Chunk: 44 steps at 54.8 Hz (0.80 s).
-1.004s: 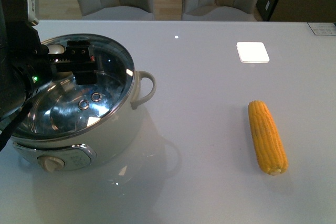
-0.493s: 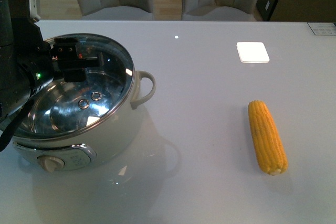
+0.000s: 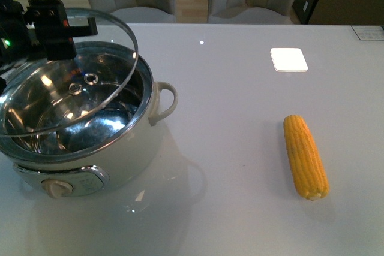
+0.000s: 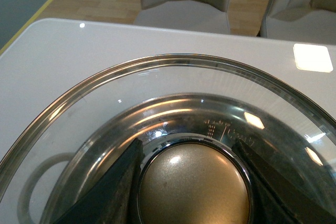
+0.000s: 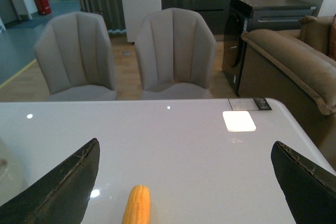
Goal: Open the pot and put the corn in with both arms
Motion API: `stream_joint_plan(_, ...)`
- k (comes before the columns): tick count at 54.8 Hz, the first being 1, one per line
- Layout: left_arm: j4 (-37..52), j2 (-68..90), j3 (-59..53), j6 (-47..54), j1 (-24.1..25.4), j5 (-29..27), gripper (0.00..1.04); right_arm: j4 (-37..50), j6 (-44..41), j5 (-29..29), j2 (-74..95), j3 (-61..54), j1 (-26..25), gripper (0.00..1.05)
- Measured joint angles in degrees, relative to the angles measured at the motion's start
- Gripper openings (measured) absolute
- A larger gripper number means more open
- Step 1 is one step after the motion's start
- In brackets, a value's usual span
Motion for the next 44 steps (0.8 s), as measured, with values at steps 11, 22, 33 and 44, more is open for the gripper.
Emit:
stream_joint_plan(11,-0.9,-6.6,-0.7,0.5,3.6,0.9,0.44,0.0,0.0,0.0,0.0,0.0,0.0,0.96)
stream_joint_plan(22,-0.7,-13.6,-5.2,2.8,12.0,3.8,0.44,0.0,0.0,0.0,0.0,0.0,0.0,0.96)
stream_joint_plan(33,4.1,-16.1,-11.8,6.3,26.5,11.3,0.44,0.0,0.0,0.0,0.0,0.0,0.0,0.96)
stream_joint_plan(44,11.0,-12.4,-15.3,8.1,40.2,19.0,0.44,0.0,0.0,0.0,0.0,0.0,0.0,0.96)
